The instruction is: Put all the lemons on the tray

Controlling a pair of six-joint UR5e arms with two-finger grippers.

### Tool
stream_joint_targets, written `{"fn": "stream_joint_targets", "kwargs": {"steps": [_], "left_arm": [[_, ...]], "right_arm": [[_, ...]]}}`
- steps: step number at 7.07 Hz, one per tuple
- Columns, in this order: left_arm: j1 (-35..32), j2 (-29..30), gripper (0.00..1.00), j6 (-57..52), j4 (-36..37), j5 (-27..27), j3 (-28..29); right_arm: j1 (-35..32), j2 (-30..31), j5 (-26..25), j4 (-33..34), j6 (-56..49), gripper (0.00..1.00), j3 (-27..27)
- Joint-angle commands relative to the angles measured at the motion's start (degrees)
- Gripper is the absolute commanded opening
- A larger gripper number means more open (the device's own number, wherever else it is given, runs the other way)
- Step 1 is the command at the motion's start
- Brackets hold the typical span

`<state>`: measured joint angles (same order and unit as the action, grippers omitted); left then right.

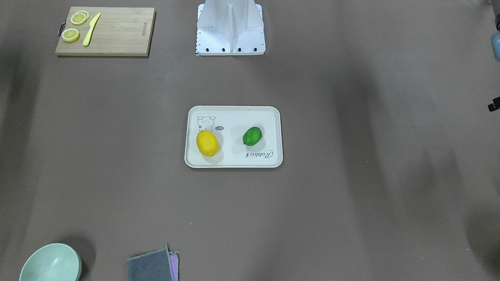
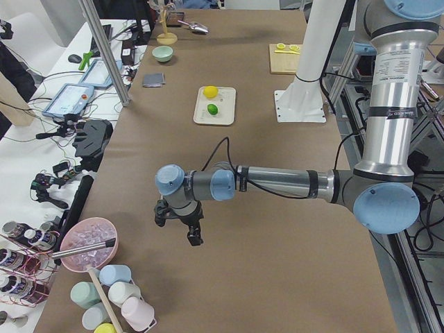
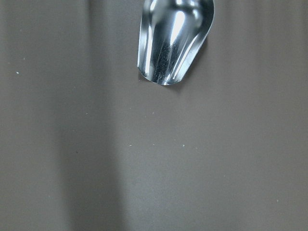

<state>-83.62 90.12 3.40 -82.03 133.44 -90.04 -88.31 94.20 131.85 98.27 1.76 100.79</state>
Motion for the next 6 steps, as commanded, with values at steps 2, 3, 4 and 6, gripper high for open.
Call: {"fn": "stream_joint_targets", "kwargs": {"steps": [2, 3, 4, 6], "left_arm": [[-5.1, -4.2, 0.98, -4.5, 0.6, 2.6, 2.4], [-6.0, -6.0, 0.98, -4.9, -0.1, 3.3, 1.6], [-6.8, -10.7, 0.98, -7.6, -2.3, 2.8, -1.0], [-7.4, -16.9, 0.98, -8.6, -5.1, -3.1, -8.1]], "right_arm": [[0.1, 0.1, -0.1, 0.0, 0.0, 1.00, 0.1], [0.1, 0.1, -0.2, 0.0, 0.0, 1.00, 0.1], [0.0, 0.1, -0.2, 0.0, 0.0, 1.00, 0.1], [0.0, 0.1, -0.2, 0.0, 0.0, 1.00, 0.2]]}}
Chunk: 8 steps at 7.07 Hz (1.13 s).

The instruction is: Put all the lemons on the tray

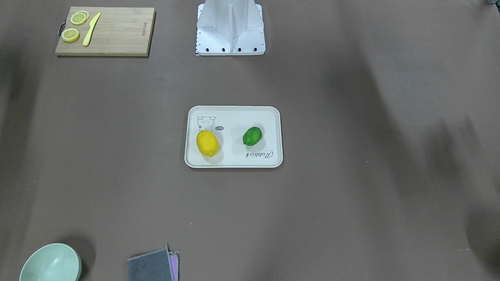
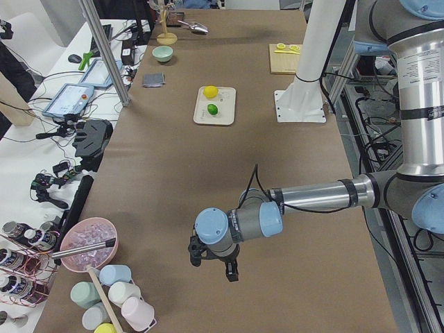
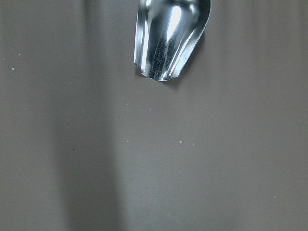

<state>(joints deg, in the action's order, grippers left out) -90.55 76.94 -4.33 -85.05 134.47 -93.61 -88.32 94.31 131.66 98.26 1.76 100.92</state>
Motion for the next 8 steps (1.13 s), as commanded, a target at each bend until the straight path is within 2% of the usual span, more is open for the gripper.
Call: {"fn": "stream_joint_targets", "kwargs": {"steps": [1, 8], "left_arm": [[-0.5, -4.2, 0.98, -1.0, -2.6, -4.2, -5.4], [-0.6, -3.9, 0.98, -0.8, -2.0, -4.2, -4.8]], "right_arm": [[0.0, 0.0, 0.0, 0.0, 0.0, 1.00, 0.1], [0.0, 0.4, -0.1, 0.2, 0.0, 1.00, 0.1]]}}
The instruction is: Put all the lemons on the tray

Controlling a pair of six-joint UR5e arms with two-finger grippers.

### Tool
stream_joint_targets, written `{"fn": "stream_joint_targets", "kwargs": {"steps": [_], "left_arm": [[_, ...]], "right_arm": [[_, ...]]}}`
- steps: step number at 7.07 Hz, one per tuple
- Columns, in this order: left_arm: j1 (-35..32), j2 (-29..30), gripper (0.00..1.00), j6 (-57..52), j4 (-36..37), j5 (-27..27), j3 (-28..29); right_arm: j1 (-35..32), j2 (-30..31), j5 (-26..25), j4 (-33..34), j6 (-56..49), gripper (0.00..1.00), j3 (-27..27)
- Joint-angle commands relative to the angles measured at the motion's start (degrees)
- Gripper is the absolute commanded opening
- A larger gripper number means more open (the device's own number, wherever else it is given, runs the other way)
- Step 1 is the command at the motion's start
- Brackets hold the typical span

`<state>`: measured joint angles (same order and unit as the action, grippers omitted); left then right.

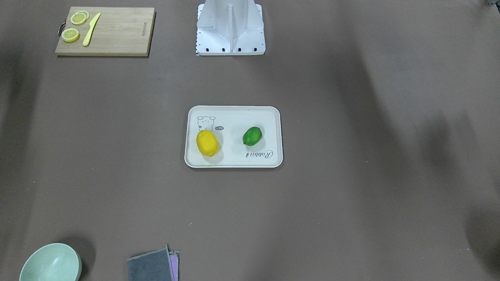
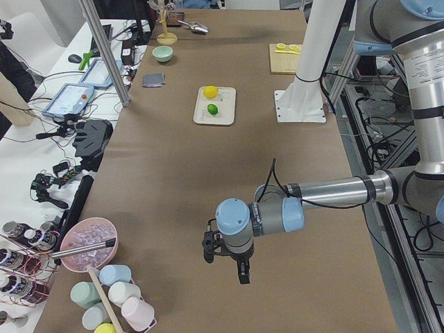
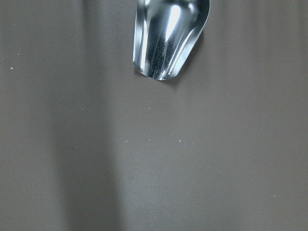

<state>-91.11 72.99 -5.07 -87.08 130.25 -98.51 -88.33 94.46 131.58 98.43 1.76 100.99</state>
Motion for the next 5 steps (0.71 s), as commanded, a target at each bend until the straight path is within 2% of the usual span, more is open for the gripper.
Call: {"fn": "stream_joint_targets", "kwargs": {"steps": [1, 5], "left_arm": [[0.1, 0.0, 0.98, 0.0, 0.0, 0.0, 0.2], [0.1, 0.3, 0.98, -0.1, -0.3, 0.0, 0.8]], "right_arm": [[0.0, 0.1, 0.0, 0.0, 0.0, 1.00, 0.0], [0.0, 0.0, 0.1, 0.0, 0.0, 1.00, 0.0]]}}
